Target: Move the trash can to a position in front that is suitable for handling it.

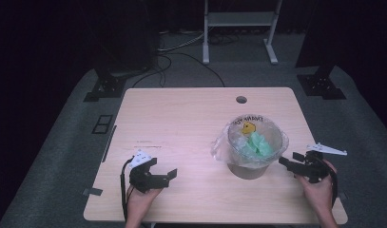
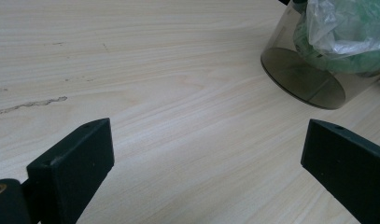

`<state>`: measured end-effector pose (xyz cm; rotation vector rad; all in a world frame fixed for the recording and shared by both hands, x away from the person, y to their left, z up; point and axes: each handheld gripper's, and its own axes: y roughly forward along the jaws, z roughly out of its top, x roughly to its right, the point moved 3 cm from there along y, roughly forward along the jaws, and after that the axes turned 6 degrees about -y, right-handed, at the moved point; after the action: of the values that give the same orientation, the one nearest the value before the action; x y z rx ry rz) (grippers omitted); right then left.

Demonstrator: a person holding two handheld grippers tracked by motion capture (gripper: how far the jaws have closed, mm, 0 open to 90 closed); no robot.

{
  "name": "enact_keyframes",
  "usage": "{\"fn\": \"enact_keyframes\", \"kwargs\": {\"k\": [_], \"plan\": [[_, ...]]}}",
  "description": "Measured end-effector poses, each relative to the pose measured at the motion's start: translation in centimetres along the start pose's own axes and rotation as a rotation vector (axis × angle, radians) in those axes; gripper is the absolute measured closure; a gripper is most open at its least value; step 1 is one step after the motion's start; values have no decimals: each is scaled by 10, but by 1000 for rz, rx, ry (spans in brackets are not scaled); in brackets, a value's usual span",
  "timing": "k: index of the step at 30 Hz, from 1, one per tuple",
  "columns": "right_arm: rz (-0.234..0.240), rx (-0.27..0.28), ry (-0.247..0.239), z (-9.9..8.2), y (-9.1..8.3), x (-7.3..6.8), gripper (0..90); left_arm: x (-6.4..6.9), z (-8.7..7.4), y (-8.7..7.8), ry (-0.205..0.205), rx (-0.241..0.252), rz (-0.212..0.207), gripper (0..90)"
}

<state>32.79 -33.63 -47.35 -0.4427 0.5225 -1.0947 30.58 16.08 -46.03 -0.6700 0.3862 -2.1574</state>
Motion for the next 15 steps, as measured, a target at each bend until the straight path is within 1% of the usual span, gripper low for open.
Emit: {"fn": "enact_keyframes", "kwargs": {"k": [1, 2, 3, 4, 5, 6, 7, 10, 11, 14, 15], "plan": [[-2, 3, -4, 6, 3, -1, 290, 0, 0, -1, -6, 5, 2, 12], [-2, 3, -4, 6, 3, -1, 290, 0, 0, -1, -6, 5, 2, 12], [-4, 3, -19, 11, 6, -4, 290, 0, 1, -1, -6, 6, 4, 12], [-4, 3, -19, 11, 6, -4, 290, -1, 1, -2, -8, 7, 6, 12], [-2, 3, -32, 15, 9, -7, 290, -1, 1, -2, -8, 8, 6, 12], [-2, 3, -32, 15, 9, -7, 290, -1, 1, -2, -8, 8, 6, 12], [0, -2, -50, 18, 12, -10, 300, -1, 1, -3, -16, 13, 6, 12], [-7, -3, -61, 20, 14, -13, 300, -2, 1, -4, -23, 16, 4, 12], [1, -4, -61, 21, 16, -15, 303, -3, 1, -5, -25, 16, 2, 12], [5, -3, -69, 22, 19, -18, 307, -3, 2, -6, -32, 20, 1, 12], [11, -6, -77, 24, 22, -22, 307, -4, 2, -6, -33, 22, 1, 12]]}}
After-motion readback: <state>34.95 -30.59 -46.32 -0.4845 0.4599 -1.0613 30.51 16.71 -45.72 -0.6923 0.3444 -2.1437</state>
